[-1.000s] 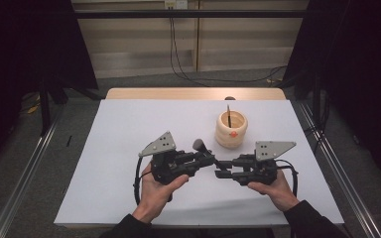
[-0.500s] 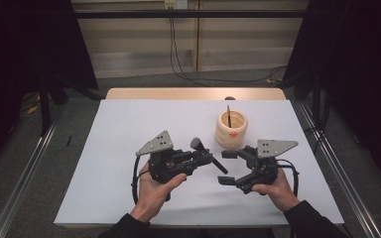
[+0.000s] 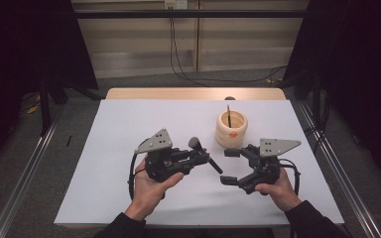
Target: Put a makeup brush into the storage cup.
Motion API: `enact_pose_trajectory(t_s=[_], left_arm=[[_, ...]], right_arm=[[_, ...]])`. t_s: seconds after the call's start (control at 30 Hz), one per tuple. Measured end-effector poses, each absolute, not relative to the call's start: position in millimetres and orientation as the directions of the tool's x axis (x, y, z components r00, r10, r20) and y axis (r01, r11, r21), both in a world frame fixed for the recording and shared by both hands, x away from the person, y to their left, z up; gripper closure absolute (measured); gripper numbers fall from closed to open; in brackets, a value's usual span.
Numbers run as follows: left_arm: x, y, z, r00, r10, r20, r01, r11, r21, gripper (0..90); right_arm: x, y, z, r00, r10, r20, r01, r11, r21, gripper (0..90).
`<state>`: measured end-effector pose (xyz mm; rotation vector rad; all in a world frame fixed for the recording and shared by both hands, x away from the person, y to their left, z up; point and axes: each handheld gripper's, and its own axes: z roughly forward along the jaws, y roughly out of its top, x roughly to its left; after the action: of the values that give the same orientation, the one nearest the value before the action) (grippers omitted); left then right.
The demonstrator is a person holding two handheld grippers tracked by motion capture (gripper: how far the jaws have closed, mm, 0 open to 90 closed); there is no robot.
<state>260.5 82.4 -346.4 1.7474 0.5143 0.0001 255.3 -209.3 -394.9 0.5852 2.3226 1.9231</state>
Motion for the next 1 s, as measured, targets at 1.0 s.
enact_pose_trajectory(t_s=[1.0], left_arm=[[266, 71, -352, 0.908, 0.338, -0.248, 0.367, -0.353, 0.861, 77.8]], right_arm=[[257, -206, -397, -0.939, 0.282, 0.196, 0.267, 0.242, 0.933, 32.5]])
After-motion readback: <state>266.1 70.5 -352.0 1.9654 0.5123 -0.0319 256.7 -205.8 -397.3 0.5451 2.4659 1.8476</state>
